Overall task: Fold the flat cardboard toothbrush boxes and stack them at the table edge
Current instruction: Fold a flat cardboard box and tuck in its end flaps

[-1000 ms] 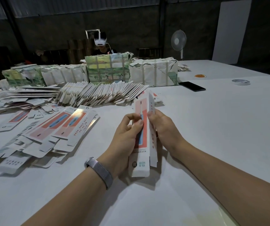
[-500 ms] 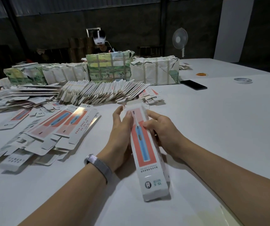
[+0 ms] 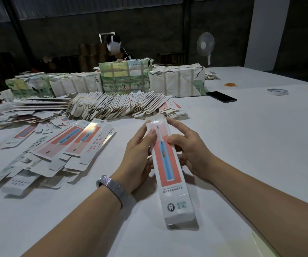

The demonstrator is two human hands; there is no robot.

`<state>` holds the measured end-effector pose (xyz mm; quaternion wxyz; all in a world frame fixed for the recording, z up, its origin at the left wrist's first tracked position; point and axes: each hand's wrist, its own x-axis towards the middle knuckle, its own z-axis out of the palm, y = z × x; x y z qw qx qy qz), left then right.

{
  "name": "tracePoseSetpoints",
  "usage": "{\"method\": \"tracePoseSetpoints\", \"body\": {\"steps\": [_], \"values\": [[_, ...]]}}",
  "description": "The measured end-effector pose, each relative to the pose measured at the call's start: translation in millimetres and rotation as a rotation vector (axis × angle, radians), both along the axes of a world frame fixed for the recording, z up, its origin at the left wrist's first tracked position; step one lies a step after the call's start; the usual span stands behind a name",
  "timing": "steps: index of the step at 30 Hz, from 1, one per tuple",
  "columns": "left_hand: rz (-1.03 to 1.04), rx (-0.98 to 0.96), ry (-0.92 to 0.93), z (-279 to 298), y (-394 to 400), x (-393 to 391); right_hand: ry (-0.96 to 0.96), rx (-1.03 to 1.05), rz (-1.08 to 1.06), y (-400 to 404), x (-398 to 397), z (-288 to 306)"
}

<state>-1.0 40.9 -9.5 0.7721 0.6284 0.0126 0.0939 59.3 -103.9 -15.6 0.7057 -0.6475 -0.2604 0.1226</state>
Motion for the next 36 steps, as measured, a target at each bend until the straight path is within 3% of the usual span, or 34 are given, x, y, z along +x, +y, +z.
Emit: {"method": "tracePoseSetpoints", "body": {"steps": [14, 36], "values": [[-0.090, 0.130, -0.025, -1.5, -0.4, -0.2, 0.125, 0.131, -0.078, 0.0, 4.2, 0.0], [-0.075, 0.106, -0.004, -5.0, 1.4, 2.2, 0.066, 0.142, -0.127, -1.9, 1.4, 1.9]]}}
